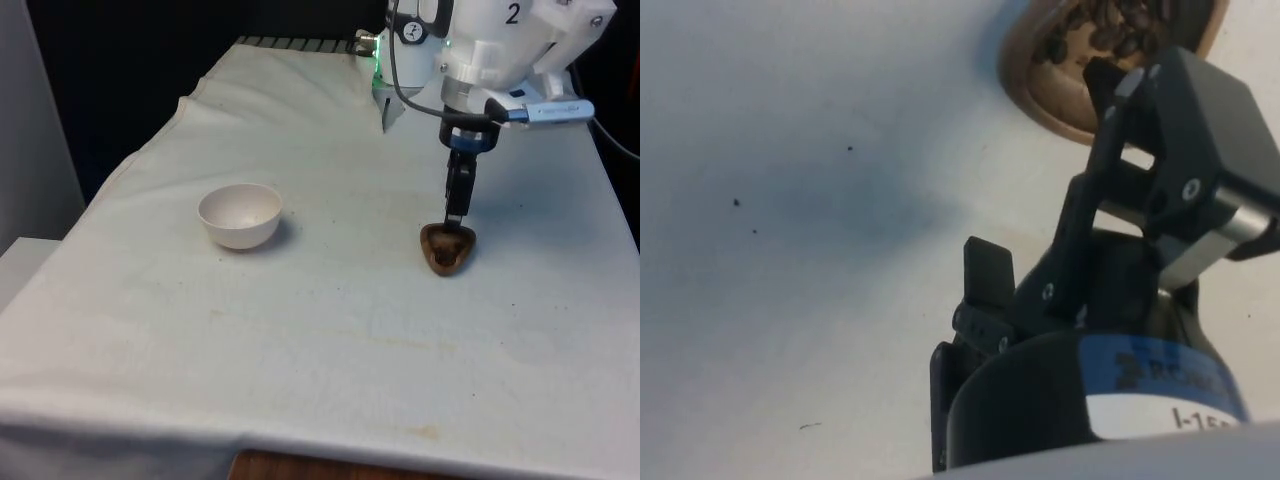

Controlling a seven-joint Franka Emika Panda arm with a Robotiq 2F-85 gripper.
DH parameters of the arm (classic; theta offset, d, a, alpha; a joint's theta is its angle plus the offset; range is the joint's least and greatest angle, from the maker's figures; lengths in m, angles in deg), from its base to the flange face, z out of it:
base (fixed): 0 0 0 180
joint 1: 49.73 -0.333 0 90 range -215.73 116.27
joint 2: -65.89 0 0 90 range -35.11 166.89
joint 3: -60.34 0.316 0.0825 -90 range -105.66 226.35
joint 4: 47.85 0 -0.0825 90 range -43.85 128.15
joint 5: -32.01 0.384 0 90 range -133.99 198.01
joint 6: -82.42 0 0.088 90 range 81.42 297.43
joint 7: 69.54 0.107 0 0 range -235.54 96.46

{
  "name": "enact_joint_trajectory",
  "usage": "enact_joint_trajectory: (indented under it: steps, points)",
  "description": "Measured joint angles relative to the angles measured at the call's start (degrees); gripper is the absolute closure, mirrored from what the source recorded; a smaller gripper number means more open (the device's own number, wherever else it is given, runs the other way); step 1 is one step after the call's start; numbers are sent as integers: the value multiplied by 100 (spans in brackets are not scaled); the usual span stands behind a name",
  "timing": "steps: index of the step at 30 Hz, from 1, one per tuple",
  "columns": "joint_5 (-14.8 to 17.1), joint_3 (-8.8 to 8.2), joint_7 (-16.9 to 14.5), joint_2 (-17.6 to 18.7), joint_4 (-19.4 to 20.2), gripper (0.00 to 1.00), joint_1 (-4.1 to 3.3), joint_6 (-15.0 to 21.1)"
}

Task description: Pour the coffee beans from the cup into the bowl.

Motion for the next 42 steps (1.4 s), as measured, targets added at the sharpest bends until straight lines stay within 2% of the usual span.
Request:
enact_joint_trajectory:
  steps: [11,18,23,33,42]
  points:
    - [-258,-29,201,23,6,0,6,0]
    - [-453,-34,378,-109,149,0,6,80]
    - [-716,-11,647,-201,264,0,-6,183]
    - [-1123,63,1106,-109,229,0,-34,218]
    - [-1197,40,1157,-29,189,0,-29,275]
